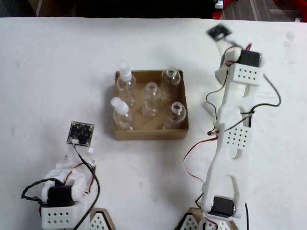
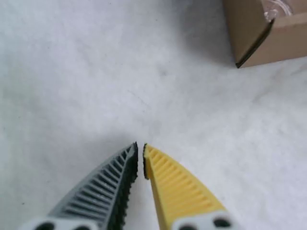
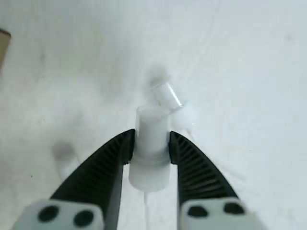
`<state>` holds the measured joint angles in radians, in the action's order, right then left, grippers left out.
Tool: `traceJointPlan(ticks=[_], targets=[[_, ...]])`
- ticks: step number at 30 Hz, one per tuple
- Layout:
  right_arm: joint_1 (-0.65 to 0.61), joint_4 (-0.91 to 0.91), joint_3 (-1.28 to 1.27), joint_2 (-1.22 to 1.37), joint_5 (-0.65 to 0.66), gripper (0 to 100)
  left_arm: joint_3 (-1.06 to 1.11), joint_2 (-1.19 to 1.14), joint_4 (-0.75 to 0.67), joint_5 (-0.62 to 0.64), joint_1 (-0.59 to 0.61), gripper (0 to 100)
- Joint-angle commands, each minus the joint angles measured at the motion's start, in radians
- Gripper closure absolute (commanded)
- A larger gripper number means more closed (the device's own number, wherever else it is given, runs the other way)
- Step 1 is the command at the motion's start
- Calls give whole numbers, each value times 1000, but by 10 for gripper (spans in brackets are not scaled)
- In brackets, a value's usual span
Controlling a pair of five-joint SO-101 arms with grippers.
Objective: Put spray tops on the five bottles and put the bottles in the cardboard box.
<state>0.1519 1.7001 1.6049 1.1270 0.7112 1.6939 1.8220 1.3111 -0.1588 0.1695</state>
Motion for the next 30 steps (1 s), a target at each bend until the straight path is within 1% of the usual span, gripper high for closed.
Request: traceJointPlan(ticks=[1, 7, 14, 16, 18, 22, 30], targets=[[15, 27, 0, -176, -115, 965, -2, 8, -23, -6, -13, 975], [15, 31, -167, -403, -307, 965, -2, 8, -23, -6, -13, 975], [5, 28, -577, -789, -571, 965, -2, 8, -23, -6, -13, 975], [2, 27, -692, -914, -626, 965, -2, 8, -23, -6, -13, 975], [-24, 25, -786, -1023, -655, 964, -2, 8, -23, -6, -13, 975], [-77, 25, -961, -1224, -660, 964, -2, 8, -23, -6, -13, 975], [-199, 2, -1229, -1524, -663, 964, -2, 8, -23, -6, -13, 975]])
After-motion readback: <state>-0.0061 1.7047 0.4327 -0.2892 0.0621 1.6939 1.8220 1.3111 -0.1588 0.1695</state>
